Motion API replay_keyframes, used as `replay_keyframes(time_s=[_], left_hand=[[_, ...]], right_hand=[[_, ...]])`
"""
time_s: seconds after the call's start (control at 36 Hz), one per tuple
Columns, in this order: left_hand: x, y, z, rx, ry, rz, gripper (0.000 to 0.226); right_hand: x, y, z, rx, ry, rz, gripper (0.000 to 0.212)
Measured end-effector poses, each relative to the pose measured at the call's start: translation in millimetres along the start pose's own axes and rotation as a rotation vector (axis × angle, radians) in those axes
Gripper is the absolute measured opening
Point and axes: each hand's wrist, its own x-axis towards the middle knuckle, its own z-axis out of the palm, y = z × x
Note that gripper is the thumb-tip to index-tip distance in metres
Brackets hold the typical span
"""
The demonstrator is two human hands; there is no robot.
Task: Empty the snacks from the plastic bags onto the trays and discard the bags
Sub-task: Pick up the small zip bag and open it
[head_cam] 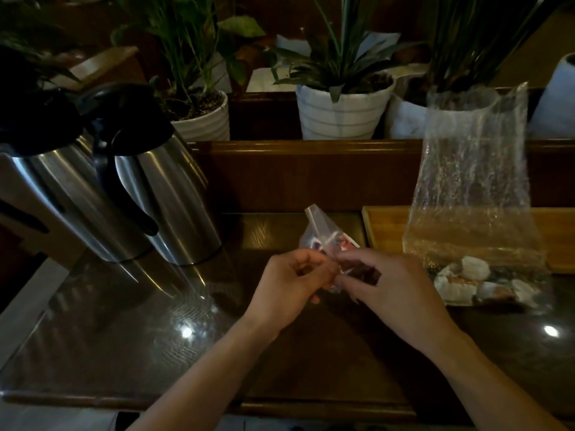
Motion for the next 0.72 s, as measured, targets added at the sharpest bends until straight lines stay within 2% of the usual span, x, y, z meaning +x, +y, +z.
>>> replay_keyframes(time_s=[0.08, 0.17, 0.25, 0.39, 0.5, 0.56, 0.64, 0.72], left_hand=[[2, -1, -2, 0.077, -0.019, 0.042, 0.010], [3, 1, -6, 0.140, -0.043, 0.080, 0.010], [5, 4, -7, 0.184, -0.091, 0.113, 0.009], [6, 11, -8, 0.242, -0.126, 0.206, 0.014], [8, 11, -7, 0.302, -0.103, 0.282, 0.012], [9, 9, -5, 0.328, -0.077, 0.306, 0.011], [9, 9, -2, 0.298, -0.068, 0.300, 0.012], [11, 9, -2, 0.244, -0.053, 0.277, 0.017]], right_hand=[[3, 2, -5, 0.150, -0.056, 0.043, 0.023], [6, 4, -9, 0.194, -0.085, 0.052, 0.017], [7, 3, -8, 0.104, -0.068, 0.043, 0.012], [8, -3, -4, -0.055, -0.008, -0.084, 0.016], [10, 0, -3, -0.155, 0.041, -0.183, 0.024], [10, 0, -1, -0.171, 0.060, -0.204, 0.022], [11, -2, 2, -0.227, 0.112, -0.210, 0.016], [13, -3, 4, -0.237, 0.112, -0.196, 0.020]])
